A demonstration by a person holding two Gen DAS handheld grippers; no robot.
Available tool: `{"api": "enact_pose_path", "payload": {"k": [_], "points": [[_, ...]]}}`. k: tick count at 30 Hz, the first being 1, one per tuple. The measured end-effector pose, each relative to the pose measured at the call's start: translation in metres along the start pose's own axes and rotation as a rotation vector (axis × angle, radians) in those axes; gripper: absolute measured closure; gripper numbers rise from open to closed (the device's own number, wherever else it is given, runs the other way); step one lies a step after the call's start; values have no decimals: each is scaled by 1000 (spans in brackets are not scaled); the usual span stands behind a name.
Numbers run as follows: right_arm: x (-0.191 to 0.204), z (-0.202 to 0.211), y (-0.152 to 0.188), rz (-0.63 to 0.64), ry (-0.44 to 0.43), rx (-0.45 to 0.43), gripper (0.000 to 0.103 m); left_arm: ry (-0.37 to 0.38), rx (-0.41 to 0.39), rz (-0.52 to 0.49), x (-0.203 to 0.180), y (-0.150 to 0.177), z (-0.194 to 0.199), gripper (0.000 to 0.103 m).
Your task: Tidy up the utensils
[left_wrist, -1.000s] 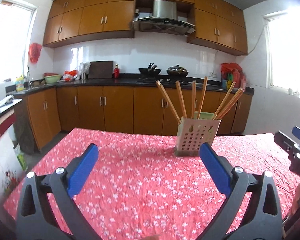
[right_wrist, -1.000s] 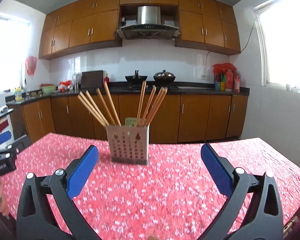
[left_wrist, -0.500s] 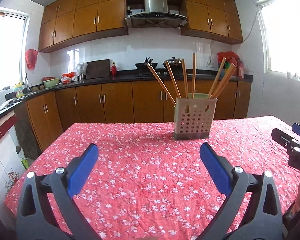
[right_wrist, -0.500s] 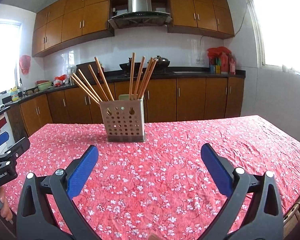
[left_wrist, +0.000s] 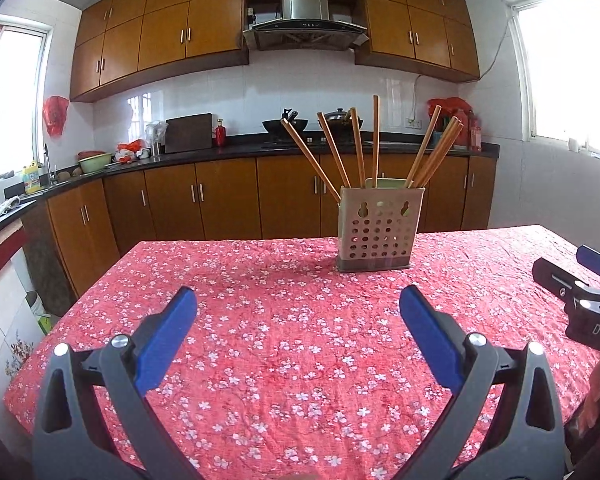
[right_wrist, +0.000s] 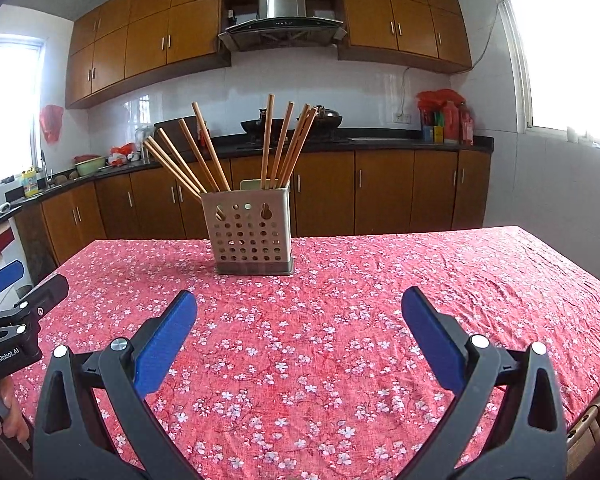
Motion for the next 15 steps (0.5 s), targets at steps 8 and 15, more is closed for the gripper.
{"api": "enact_pose_path", "payload": {"k": [8,15], "points": [[1,0,1,-6,1,5,2,7,6,8,0,1,-2,4],[1,-2,1,-11,4,9,2,9,10,10,0,1,-3,4]]}}
Point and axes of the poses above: each gripper's, at about its wrist camera, not at the fingertips, and z roughly against the way its jaws point, x to its left, y to its underside, the point moved 6 cm from there along -z, roughly the way its jaws point, and after that the axes turned 12 degrees about -z, right-handed, at the moved point
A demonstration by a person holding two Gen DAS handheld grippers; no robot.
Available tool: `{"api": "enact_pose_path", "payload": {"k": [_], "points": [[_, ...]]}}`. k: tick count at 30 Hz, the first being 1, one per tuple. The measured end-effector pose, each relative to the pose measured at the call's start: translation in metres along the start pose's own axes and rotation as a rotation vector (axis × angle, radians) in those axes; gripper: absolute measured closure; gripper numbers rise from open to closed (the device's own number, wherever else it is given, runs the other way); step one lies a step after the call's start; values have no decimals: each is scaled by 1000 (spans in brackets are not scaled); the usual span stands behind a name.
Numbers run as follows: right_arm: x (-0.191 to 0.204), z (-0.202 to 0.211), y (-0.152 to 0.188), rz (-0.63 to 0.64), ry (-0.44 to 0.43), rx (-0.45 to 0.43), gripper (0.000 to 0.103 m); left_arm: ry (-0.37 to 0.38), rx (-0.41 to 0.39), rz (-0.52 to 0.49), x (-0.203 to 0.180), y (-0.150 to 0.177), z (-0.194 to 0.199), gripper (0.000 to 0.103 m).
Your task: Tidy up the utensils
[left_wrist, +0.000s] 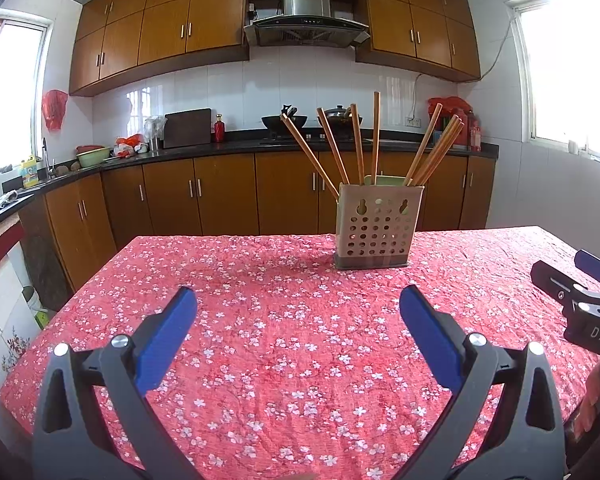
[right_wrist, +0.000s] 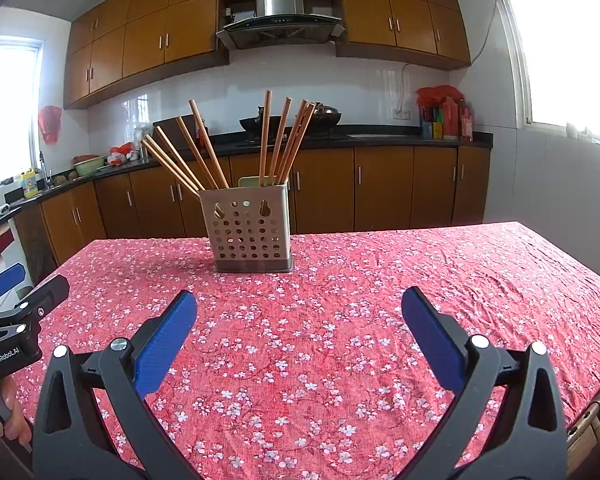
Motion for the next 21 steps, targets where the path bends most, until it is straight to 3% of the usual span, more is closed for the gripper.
{"api": "enact_pose_path", "payload": {"k": [21], "points": [[1,-3,1,-13,3,8,2,2,0,2,-3,0,-1,4]]}}
Point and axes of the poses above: each gripper's, at about its wrist camera, not at the fingertips, and z roughly against the way its jaws point, x to its left, y to its underside, the point moved 6 cm from there along -z, roughly the way its jaws point, and after that the axes turned 12 degrees about -z, right-handed, at the moved point
